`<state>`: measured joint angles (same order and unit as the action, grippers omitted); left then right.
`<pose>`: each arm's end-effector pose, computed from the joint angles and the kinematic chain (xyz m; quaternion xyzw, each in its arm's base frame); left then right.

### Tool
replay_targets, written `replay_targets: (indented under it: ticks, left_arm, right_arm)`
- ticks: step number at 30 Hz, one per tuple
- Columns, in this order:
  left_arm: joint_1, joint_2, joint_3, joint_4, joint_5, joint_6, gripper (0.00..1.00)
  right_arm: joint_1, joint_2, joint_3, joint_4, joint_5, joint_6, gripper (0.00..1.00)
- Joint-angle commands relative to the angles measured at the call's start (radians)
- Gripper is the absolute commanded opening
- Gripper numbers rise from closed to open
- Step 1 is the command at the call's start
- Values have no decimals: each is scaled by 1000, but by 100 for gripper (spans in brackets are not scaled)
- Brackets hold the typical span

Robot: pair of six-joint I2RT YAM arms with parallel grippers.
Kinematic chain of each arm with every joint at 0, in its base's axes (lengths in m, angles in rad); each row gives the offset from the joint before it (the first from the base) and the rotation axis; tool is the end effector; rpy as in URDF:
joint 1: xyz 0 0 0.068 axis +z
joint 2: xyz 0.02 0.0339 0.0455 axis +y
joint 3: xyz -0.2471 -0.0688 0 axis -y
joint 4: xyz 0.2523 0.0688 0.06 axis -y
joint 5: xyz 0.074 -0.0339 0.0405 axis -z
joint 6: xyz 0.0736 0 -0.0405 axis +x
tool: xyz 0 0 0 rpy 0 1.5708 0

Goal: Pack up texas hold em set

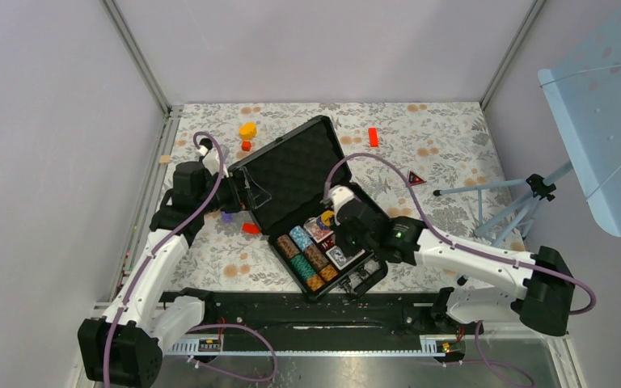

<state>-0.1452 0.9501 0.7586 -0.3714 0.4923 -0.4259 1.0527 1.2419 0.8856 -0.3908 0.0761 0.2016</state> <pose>0.2451 -0.0710 0.2513 -0.0023 0.8574 -0.3367 0.3893 0.1563 0.2628 0.2154 -0.3642 0.8403 0.2065 0.3443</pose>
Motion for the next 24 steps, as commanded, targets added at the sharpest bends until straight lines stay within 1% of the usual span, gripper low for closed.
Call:
replay_targets:
  ticks: [1,2,4,6,7,9,10,11,13,14,16,19,24]
  left_arm:
    - [7,-6,5,30,-47,20,89]
    - [7,-6,6,29,-46,18,89]
    - [7,-6,5,28,-44,18,89]
    - [7,-5,7,27,-45,18,89]
    - [7,-5,7,28,-43,18,89]
    - [6,-5,7,28,-42,18,89]
    - [8,-5,7,28,-41,18,89]
    - [6,-4,7,28,-41,18,89]
    - [8,-2,8,30,-36,16,89]
    - [7,0,9,31,-34,16,89]
    - [7,2,8,32,-31,15,89]
    - [7,-2,7,31,-30,15,89]
    - [7,0,7,30,-27,13,89]
  right_arm:
    - [0,-101,1,-60,458,423,0]
    - [0,-125,-2,-100,536,502,0]
    - [0,-183,-31,-125,616,611,0]
    - [0,-231,-63,-119,619,648,0]
    - [0,-249,-61,-141,626,667,0]
    - [-5,-255,-22,-278,670,799,0]
    - [-9,-251,-2,-344,684,859,5]
    - [-11,-246,14,-393,689,921,7]
    - [-11,-221,36,-455,667,1030,1]
    - [-11,-199,44,-469,647,1067,0]
    - [-13,-143,68,-497,611,1108,0]
    - [-19,-59,123,-563,596,1162,0]
    - [-66,-26,116,-512,539,1170,0]
